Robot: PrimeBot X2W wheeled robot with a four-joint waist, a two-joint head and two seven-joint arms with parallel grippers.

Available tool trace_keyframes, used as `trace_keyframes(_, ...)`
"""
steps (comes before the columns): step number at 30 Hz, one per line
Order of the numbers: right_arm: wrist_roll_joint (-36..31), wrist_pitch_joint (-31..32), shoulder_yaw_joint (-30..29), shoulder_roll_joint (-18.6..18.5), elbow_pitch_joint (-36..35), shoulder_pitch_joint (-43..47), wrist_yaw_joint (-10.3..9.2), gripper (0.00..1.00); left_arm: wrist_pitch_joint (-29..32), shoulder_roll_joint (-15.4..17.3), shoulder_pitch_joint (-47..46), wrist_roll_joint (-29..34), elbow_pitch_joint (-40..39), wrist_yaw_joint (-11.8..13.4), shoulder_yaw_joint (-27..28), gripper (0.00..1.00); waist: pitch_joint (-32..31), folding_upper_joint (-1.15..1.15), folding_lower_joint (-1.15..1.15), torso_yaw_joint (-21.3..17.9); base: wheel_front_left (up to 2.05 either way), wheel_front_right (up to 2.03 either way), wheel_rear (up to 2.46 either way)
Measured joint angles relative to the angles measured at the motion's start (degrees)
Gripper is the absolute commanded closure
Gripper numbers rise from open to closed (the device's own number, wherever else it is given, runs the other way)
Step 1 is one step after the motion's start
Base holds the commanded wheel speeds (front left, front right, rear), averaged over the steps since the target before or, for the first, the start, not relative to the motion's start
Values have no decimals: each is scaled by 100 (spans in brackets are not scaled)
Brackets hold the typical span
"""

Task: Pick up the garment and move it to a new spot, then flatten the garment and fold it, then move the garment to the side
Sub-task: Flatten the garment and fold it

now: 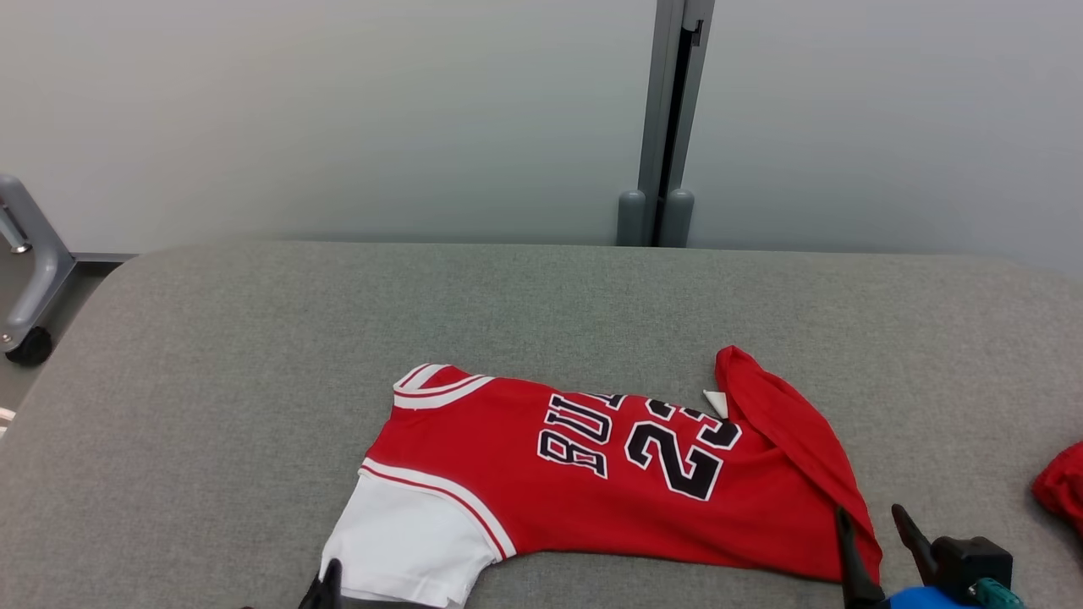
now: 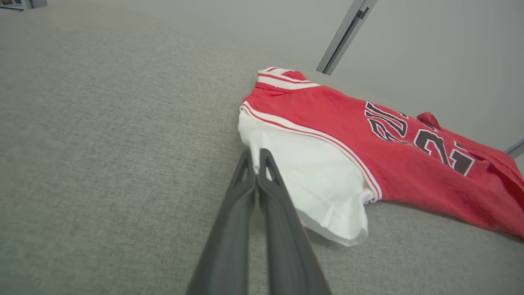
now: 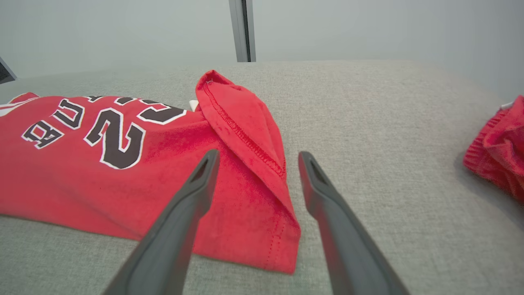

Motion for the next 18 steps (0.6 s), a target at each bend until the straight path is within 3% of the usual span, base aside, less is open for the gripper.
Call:
trace_keyframes(1,-9,0,52,0,30,0,0,0,0,-16,-2,4,29,0,-49,0,22,0,0,2,0,0,0)
trace_keyframes(18,-283,0,-263,1,686,15,0,0,0,5,-119,186,-356,0,-143,0,282,0,0,-49,0,0,0)
